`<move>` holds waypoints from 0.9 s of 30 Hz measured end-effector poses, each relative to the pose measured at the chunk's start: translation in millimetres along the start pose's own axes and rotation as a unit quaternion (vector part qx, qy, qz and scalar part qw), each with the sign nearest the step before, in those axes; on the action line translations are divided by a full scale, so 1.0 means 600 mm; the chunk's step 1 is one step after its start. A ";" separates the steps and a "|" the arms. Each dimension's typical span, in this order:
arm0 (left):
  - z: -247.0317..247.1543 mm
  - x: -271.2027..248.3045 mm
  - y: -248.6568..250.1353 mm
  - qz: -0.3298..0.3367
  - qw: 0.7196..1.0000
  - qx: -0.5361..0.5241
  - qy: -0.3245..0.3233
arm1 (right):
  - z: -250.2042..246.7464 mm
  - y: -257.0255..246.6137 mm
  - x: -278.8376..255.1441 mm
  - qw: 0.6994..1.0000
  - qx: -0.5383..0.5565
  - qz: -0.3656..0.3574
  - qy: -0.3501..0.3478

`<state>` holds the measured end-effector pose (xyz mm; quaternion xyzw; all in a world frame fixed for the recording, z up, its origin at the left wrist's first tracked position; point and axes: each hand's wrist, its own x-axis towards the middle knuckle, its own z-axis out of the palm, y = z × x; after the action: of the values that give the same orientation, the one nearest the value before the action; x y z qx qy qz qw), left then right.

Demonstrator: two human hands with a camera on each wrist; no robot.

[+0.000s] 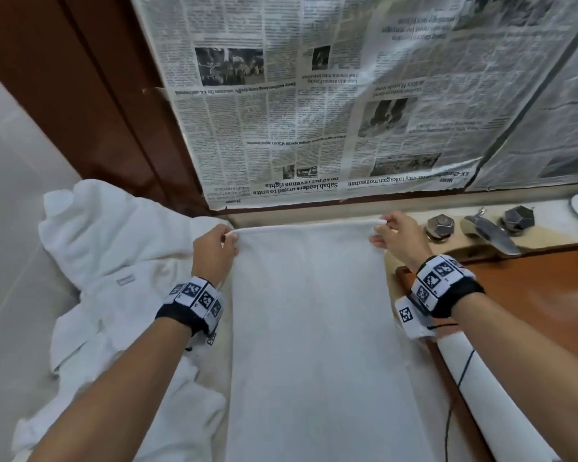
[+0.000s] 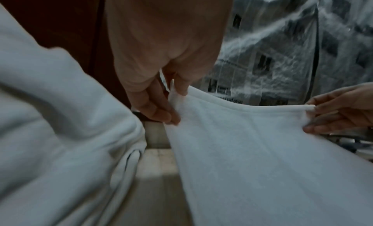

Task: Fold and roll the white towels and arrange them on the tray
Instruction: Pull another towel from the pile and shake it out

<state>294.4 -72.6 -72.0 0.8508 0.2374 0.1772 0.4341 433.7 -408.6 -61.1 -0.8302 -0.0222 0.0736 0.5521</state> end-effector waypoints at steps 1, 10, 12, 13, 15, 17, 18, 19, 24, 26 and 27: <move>0.017 0.013 -0.017 -0.009 1.000 0.011 -0.003 | 0.012 0.019 0.018 1.000 0.003 0.008 -0.006; 0.109 0.107 -0.130 -0.115 0.984 0.139 -0.004 | 0.089 0.112 0.127 0.995 0.041 0.083 -0.034; 0.119 0.114 -0.133 -0.136 0.976 0.171 -0.009 | 0.100 0.116 0.138 0.995 0.027 0.090 -0.025; 0.123 0.115 -0.132 -0.140 0.973 0.182 -0.013 | 0.102 0.117 0.140 0.995 0.030 0.094 -0.013; 0.124 0.112 -0.132 -0.115 0.976 0.181 -0.018 | 0.103 0.113 0.137 0.995 0.021 0.093 0.000; 0.124 0.094 -0.131 -0.048 0.984 0.171 -0.019 | 0.103 0.109 0.115 0.995 -0.080 0.050 -0.018; 0.128 0.076 -0.131 -0.006 0.984 0.179 -0.016 | 0.107 0.108 0.094 0.991 -0.127 0.014 -0.033; 0.137 0.053 -0.130 0.034 0.981 0.189 -0.015 | 0.119 0.111 0.069 0.986 -0.154 -0.030 -0.054; 0.222 -0.049 -0.068 0.073 0.954 0.254 -0.144 | 0.210 0.124 -0.041 0.883 -0.359 -0.192 -0.233; 0.246 -0.055 -0.063 0.035 0.929 0.307 -0.202 | 0.227 0.130 -0.045 0.843 -0.431 -0.185 -0.265; 0.249 -0.053 -0.068 0.014 0.922 0.327 -0.209 | 0.227 0.132 -0.040 0.835 -0.450 -0.170 -0.267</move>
<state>334.1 -167.4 -192.3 0.9663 0.1744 -0.0861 0.1688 386.3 -318.0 -183.0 -0.9184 -0.3403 0.1788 0.0941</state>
